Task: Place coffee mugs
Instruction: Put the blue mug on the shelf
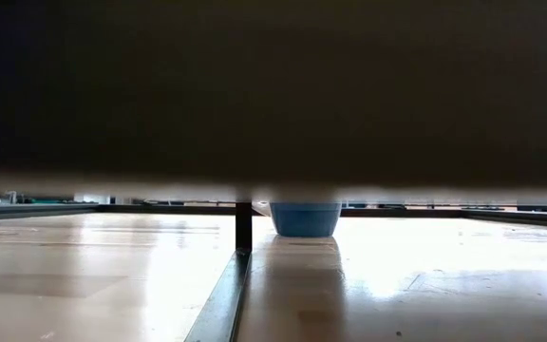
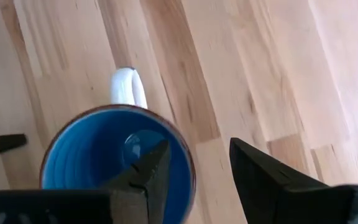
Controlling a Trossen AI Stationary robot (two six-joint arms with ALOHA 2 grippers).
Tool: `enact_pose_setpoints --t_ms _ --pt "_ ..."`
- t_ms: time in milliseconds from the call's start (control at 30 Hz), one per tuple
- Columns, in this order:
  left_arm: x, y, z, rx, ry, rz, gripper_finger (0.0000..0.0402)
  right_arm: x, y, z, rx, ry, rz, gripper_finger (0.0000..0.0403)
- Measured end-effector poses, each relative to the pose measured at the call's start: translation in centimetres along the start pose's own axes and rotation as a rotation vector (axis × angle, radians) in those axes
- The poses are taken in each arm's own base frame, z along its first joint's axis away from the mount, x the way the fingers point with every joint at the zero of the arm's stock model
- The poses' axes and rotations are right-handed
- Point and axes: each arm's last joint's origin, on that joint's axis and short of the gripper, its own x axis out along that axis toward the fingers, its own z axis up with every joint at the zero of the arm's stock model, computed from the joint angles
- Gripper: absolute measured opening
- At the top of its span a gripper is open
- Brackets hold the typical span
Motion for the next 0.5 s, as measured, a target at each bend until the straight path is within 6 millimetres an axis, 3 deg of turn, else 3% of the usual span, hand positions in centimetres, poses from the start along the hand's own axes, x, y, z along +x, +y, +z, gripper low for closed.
enact_pose_setpoints --t_ms 100,500 --pt "-1.4 0.2 0.4 -0.030 -0.117 -0.008 0.0125 0.4 -0.1 0.0 -0.016 0.014 0.008 0.0146" --pt "-1.5 0.3 0.0 -0.057 -0.103 0.008 0.0125 3.7 0.0 -0.5 0.005 0.109 0.020 0.0146"
